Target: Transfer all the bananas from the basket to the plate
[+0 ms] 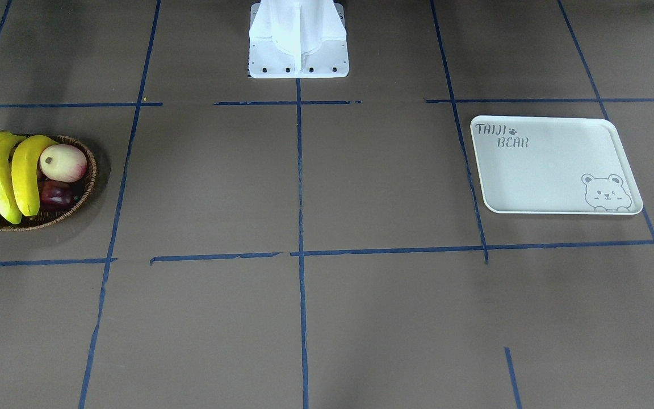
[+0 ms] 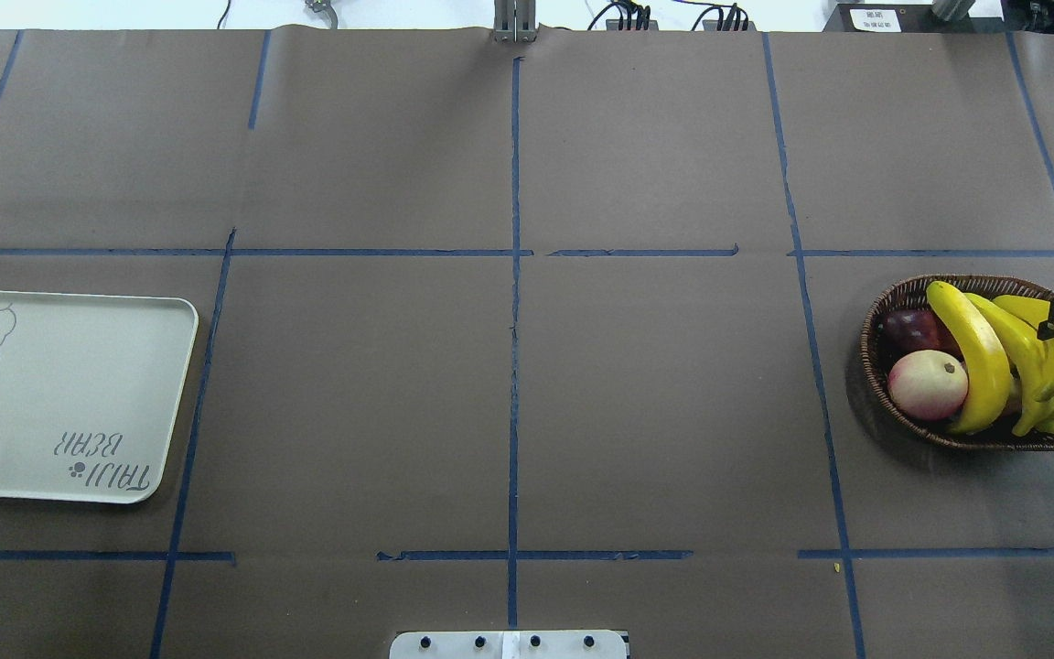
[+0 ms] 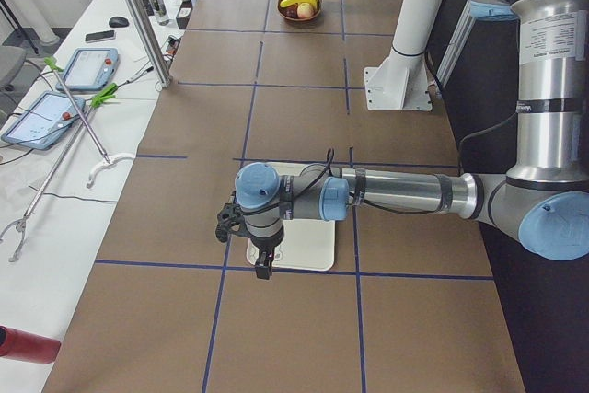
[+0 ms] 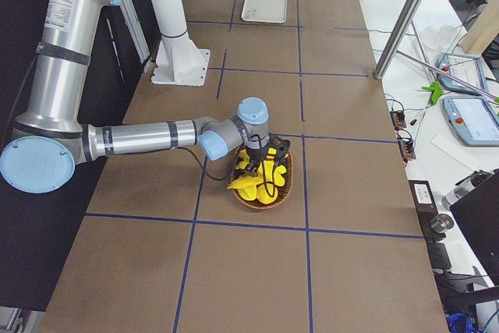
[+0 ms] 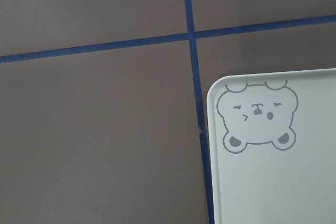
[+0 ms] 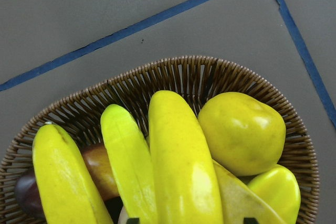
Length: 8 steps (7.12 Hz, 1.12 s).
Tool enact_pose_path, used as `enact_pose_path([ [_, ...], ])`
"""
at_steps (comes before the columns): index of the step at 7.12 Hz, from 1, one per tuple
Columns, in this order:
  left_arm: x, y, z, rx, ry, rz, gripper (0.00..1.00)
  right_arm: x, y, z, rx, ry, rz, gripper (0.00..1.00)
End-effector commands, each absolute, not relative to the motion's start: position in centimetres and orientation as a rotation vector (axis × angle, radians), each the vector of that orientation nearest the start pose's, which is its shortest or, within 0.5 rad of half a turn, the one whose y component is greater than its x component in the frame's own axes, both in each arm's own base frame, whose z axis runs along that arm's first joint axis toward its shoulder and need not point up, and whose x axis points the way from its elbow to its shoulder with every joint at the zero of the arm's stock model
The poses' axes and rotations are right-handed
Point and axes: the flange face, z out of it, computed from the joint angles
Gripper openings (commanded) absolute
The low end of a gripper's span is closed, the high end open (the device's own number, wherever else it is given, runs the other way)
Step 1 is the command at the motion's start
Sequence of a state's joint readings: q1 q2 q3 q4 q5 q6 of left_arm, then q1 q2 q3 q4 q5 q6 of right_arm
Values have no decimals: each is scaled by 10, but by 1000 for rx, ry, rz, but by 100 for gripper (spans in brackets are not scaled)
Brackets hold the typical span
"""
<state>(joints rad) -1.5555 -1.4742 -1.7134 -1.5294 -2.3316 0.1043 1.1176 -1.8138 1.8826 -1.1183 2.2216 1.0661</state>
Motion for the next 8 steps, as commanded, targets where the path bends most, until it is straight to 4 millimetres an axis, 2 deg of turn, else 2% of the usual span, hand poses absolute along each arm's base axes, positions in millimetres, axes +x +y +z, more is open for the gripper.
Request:
enact_pose_path([
  [1, -58, -452, 639, 38, 760, 116, 100, -127, -405, 564, -74, -815, 383, 49],
  [2, -58, -452, 640, 37, 760, 115, 100, -129, -408, 561, -70, -820, 378, 42],
  [3, -58, -452, 640, 37, 760, 115, 100, -129, -408, 560, -67, -821, 375, 28],
  [5, -58, -452, 639, 38, 760, 116, 100, -126, -409, 554, -41, -820, 368, 14],
  [6, -58, -452, 639, 38, 762, 116, 100, -125, -410, 545, -14, -822, 364, 4],
  [7, -58, -450, 641, 35, 760, 114, 100, -117, -411, 535, 18, -831, 350, 0],
  [8, -58, -452, 638, 41, 762, 117, 100, -99, -416, 526, 111, -832, 247, 0],
])
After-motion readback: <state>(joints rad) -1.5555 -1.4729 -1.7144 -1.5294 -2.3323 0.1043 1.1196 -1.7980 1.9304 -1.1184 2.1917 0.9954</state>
